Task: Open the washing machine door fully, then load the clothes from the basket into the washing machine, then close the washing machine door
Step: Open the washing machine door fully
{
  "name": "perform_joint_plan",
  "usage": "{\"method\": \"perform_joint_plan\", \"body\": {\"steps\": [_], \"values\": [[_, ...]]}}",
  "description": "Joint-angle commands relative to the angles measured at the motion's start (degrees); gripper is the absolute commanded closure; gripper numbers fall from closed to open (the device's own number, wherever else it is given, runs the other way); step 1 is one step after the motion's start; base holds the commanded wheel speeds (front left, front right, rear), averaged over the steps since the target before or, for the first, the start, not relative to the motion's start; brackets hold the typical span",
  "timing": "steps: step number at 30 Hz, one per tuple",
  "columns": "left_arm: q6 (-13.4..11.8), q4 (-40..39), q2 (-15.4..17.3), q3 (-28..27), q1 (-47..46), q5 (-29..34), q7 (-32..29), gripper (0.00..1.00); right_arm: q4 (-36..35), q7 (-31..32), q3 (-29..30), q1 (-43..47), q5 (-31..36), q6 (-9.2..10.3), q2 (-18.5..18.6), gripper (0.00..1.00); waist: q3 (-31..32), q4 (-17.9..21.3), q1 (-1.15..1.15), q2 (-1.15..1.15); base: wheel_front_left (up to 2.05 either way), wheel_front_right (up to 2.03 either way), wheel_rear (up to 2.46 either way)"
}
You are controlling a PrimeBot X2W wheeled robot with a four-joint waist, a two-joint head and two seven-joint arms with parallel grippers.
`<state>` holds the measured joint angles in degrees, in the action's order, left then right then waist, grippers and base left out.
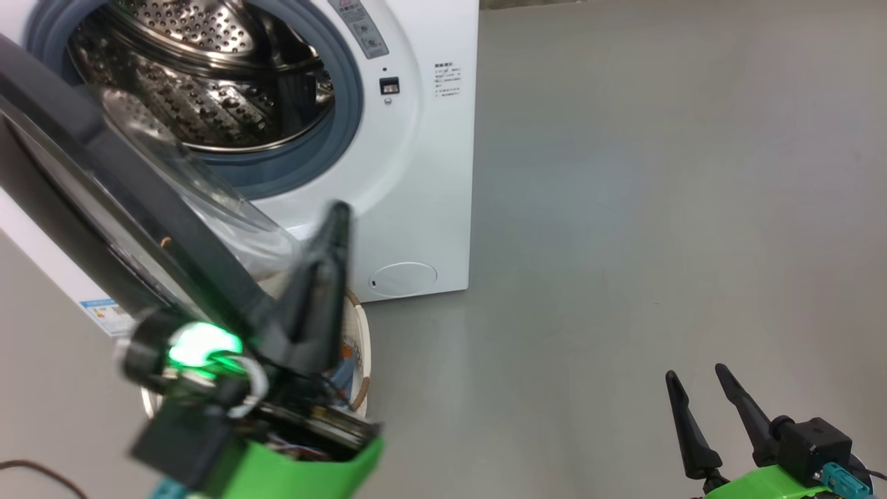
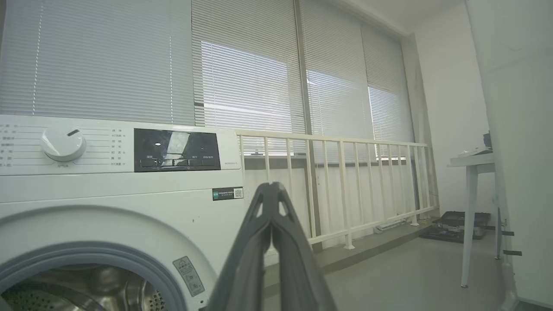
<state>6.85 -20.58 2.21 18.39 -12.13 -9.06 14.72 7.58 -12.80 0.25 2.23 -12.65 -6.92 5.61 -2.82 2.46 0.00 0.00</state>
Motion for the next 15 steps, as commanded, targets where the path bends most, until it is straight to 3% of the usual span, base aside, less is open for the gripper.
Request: {"method": "perform_joint_plan", "body": {"steps": [1,7,15], "values": [[0.2,-0.5,0.7,-0.7,-1.9,-0.5,0.3,1.00,-1.0,-0.6,-1.4,-1.5,0.0,-0.57,0.4,0.00,0.1,0.2,0.00,0.00,0.00,0.00,0.00],[0.4,4.0,0.7,7.5,0.3,-0.7,0.3,1.00,-0.2,-0.6,-1.5,-1.2,0.2,-0.57,0.6,0.00,0.3,0.4,0.00,0.00,0.00,0.00,0.00],[0.5,10.2,2.0,13.2,4.0,-0.9,0.3,1.00,0.4,-0.7,-2.0,-1.1,0.8,-0.57,0.6,0.00,0.0,0.0,0.00,0.00,0.00,0.00,0.00]]}}
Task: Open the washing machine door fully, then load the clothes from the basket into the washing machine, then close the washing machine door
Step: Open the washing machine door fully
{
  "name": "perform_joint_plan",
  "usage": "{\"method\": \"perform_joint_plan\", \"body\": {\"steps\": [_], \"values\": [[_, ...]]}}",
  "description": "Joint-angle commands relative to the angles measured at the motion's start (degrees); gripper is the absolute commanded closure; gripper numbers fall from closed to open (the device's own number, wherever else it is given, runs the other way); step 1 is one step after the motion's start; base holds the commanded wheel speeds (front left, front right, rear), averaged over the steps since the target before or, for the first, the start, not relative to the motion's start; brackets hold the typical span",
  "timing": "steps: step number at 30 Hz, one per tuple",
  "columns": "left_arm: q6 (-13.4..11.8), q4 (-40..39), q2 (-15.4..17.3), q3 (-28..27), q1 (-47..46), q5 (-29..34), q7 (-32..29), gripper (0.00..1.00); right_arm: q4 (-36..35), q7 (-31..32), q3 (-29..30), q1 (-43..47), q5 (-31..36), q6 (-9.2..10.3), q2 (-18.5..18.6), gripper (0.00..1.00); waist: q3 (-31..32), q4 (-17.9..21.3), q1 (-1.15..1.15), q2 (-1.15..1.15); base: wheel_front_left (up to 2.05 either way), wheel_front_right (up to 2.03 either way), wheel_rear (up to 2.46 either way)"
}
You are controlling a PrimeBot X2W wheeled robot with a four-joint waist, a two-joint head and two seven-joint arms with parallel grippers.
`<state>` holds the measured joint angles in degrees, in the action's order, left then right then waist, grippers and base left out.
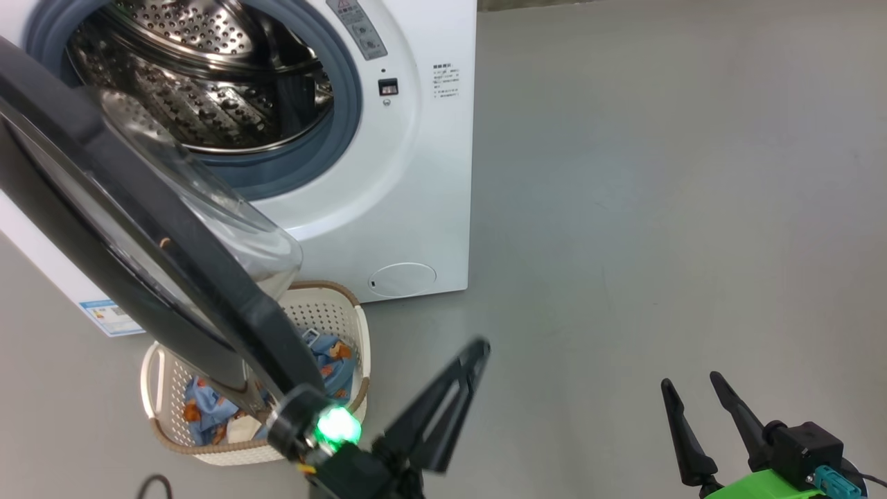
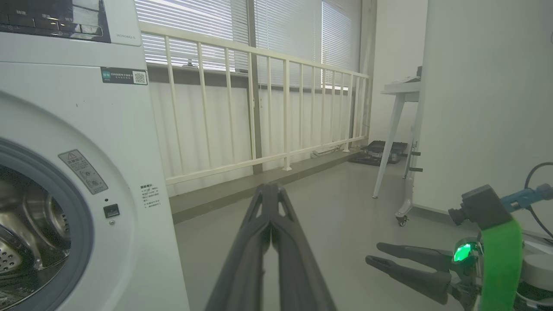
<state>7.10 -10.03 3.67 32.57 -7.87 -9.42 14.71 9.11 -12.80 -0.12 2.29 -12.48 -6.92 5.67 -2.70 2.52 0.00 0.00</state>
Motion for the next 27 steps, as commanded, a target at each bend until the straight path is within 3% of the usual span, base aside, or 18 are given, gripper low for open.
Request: {"method": "perform_joint_plan", "body": {"steps": [1,5,17,27], "values": [[0.3,0.6,0.7,-0.6,0.3,-0.6,0.3,1.00,-1.1,-0.7,-1.6,-1.2,0.7,-0.57,0.5,0.00,-0.1,-0.1,0.00,0.00,0.00,0.00,0.00],[0.0,3.5,1.0,-0.9,1.3,-1.2,0.3,1.00,-0.9,-0.7,-1.6,-1.2,0.7,-0.57,0.6,0.00,-0.2,-0.3,0.00,0.00,0.00,0.00,0.00],[-3.5,11.1,0.6,-9.4,-1.6,-3.0,0.3,1.00,-0.6,-0.8,-1.3,-1.7,0.0,-0.57,0.9,0.00,-1.1,-0.6,0.00,0.00,0.00,0.00,0.00],[-3.7,12.8,0.1,-11.7,-4.3,-2.8,0.3,1.00,0.1,-1.1,-1.0,-2.4,-0.6,-0.57,0.8,0.00,-2.9,-0.8,0.00,0.00,0.00,0.00,0.00]]}}
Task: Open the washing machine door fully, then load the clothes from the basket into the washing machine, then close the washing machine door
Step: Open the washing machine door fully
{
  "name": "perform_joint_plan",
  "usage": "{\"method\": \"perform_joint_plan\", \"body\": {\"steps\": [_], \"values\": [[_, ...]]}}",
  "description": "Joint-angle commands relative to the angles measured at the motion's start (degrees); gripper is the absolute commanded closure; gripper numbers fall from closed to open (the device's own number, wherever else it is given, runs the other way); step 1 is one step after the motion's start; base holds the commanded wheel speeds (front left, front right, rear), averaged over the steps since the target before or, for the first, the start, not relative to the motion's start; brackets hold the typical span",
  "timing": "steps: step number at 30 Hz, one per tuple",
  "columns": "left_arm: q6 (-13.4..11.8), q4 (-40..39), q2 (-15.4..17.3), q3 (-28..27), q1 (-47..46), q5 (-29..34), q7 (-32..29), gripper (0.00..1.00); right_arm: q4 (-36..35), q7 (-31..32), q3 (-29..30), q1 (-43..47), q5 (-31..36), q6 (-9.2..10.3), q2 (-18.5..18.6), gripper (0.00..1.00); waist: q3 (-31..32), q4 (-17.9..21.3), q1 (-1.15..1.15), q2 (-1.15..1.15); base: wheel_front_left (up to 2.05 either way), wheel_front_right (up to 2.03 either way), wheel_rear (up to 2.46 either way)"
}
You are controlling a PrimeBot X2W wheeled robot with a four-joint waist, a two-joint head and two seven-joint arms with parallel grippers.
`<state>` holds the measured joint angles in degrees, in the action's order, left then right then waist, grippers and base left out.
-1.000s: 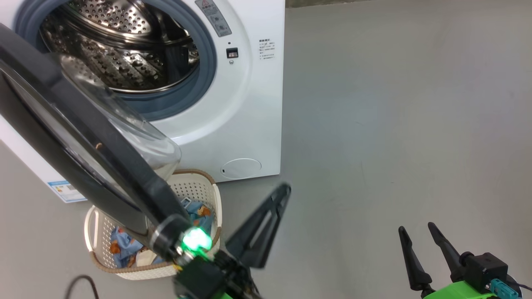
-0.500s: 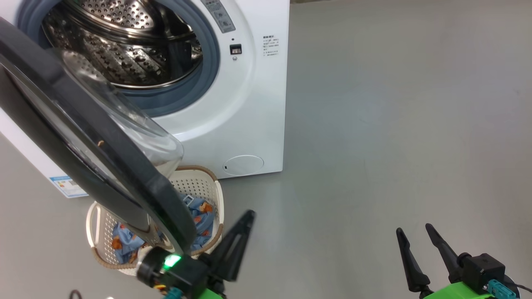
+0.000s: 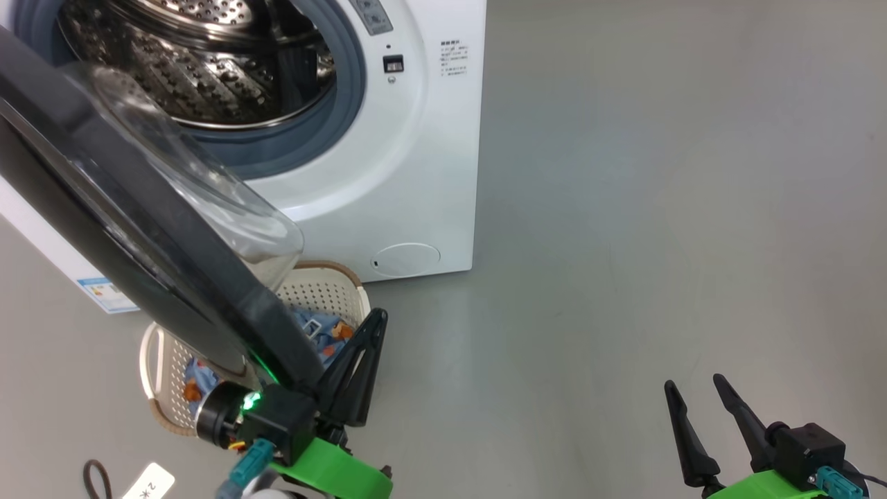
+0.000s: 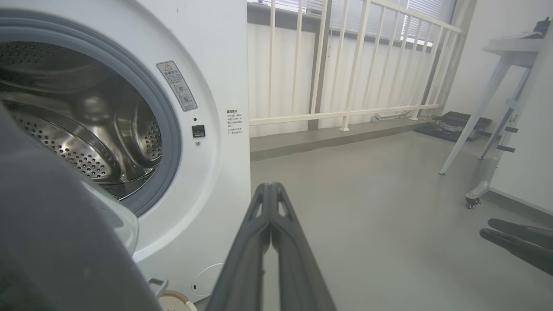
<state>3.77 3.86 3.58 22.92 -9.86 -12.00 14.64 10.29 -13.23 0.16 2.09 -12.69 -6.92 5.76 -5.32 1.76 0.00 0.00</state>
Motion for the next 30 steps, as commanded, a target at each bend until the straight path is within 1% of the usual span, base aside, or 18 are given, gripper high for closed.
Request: {"method": "perform_joint_plan", "body": {"steps": [1,6,18,30], "values": [[-0.4,-1.0,0.1,-2.0,-2.5,-0.3,0.4,1.00,-1.0,-0.7,-1.3,-2.3,-0.4,-0.57,0.7,0.00,-0.5,-0.1,0.00,0.00,0.00,0.00,0.00],[-0.5,-0.4,-0.2,-2.1,-3.1,-0.2,0.4,1.00,-0.6,-0.9,-1.3,-2.8,-0.4,-0.57,0.4,0.00,-1.3,-0.3,0.00,0.00,0.00,0.00,0.00],[-2.2,1.5,-0.5,-3.6,-3.3,-0.6,0.4,1.00,0.4,-1.2,-1.1,-3.6,-0.9,-0.57,0.5,0.00,-2.1,-2.0,0.00,0.00,0.00,0.00,0.00],[-4.2,3.2,-0.6,-6.4,-3.0,-1.4,0.4,1.00,1.4,-1.5,-1.3,-4.0,-1.5,-0.57,0.6,0.00,-1.9,-3.3,0.00,0.00,0.00,0.00,0.00]]}}
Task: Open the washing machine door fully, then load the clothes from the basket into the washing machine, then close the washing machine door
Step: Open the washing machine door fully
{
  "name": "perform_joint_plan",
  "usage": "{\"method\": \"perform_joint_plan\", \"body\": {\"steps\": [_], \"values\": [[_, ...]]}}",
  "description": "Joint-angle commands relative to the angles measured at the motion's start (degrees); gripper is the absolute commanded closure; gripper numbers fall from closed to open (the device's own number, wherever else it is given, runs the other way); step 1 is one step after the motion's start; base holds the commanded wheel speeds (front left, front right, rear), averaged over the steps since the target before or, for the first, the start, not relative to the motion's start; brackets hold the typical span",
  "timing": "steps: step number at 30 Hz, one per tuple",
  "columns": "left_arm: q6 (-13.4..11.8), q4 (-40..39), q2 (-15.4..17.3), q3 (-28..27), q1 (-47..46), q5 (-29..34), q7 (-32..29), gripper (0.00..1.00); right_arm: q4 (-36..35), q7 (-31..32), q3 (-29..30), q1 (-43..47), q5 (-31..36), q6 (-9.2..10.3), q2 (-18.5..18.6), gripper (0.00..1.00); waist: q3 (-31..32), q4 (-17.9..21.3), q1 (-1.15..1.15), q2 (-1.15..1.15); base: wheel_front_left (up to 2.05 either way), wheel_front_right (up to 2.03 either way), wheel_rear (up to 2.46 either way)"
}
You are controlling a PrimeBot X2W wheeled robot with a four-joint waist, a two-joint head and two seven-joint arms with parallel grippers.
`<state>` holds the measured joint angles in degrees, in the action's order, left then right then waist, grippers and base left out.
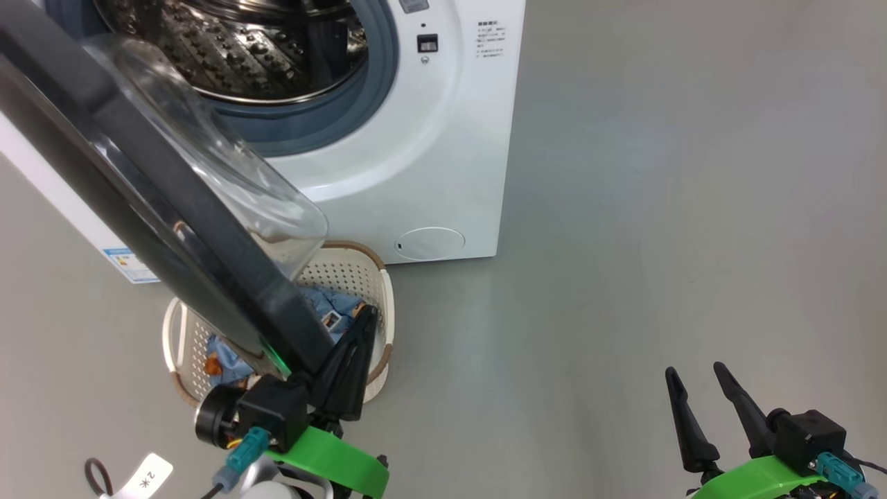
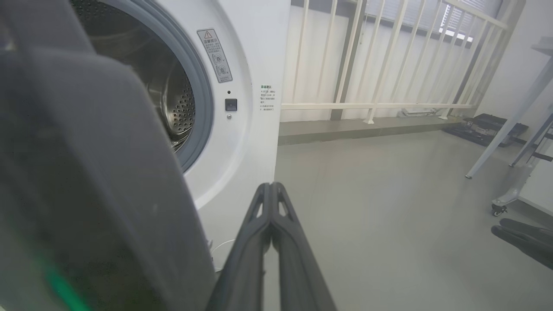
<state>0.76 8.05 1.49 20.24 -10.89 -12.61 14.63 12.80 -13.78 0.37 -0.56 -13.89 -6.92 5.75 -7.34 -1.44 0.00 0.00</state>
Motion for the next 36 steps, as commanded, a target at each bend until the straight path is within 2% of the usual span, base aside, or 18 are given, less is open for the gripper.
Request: {"method": "perform_joint_plan", "body": {"steps": [1,23,36], "values": [[-1.2,-1.0,1.5,-3.8,-1.8,-0.9,0.4,1.00,-1.0,-0.9,-1.5,-1.3,-0.4,-0.57,0.6,0.00,0.2,-0.2,0.00,0.00,0.00,0.00,0.00],[-2.1,-1.6,2.2,-5.9,4.3,0.6,0.4,1.00,0.3,-1.1,-1.9,0.1,-0.9,-0.57,0.7,0.00,2.5,-4.0,0.00,0.00,0.00,0.00,0.00],[-4.0,-3.5,2.9,-6.4,5.9,0.7,-0.2,1.00,0.4,-1.2,-1.8,0.3,-1.0,-0.57,0.6,0.00,2.1,-5.9,0.00,0.00,0.00,0.00,0.00]]}}
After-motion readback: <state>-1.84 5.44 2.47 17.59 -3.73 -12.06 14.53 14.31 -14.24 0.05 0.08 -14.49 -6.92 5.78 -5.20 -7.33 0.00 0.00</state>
